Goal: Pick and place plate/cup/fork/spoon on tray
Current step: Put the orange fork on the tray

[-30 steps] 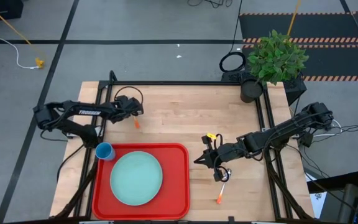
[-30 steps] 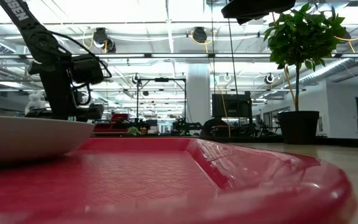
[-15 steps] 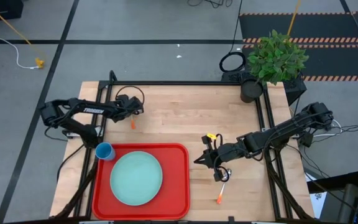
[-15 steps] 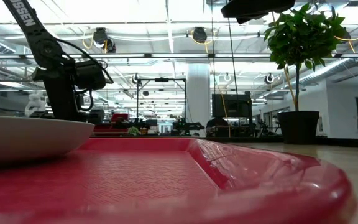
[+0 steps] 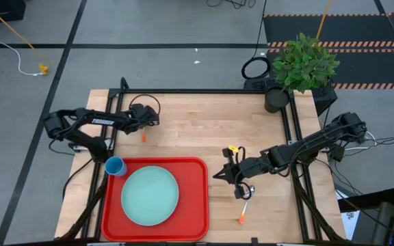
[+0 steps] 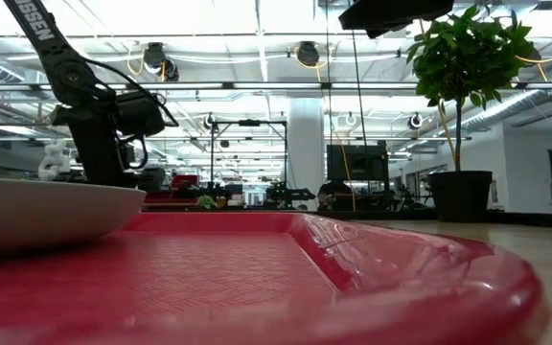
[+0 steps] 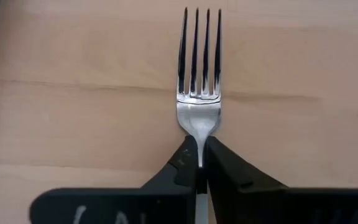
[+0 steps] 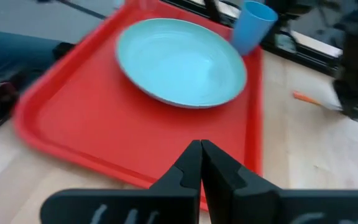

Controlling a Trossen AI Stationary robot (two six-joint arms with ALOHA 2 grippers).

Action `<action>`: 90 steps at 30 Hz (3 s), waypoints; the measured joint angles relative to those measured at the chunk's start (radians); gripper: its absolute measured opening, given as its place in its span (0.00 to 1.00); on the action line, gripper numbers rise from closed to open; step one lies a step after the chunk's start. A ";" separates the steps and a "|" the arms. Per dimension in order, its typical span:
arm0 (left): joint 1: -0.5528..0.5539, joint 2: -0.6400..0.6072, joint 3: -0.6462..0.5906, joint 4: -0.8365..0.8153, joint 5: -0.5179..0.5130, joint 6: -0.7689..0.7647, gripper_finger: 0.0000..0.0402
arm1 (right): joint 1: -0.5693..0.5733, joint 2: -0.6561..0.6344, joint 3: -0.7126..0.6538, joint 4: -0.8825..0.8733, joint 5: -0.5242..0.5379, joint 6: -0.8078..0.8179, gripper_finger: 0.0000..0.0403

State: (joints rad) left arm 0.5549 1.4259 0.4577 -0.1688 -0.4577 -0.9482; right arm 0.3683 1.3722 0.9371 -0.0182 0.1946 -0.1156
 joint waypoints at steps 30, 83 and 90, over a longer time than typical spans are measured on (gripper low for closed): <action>-0.463 -0.233 0.001 0.636 0.071 0.168 0.04 | -0.120 0.489 0.000 0.787 -0.040 0.182 0.06; -0.790 0.099 0.179 1.115 0.139 0.650 0.04 | -0.230 0.503 -0.002 0.931 -0.252 0.280 0.26; -0.794 0.098 0.179 1.118 0.155 0.675 0.08 | -0.230 0.503 -0.002 0.921 -0.255 0.289 0.11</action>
State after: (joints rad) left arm -0.2390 1.5234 0.6365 0.9493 -0.3031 -0.2737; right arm 0.1387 1.8751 0.9348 0.9032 -0.0601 0.1731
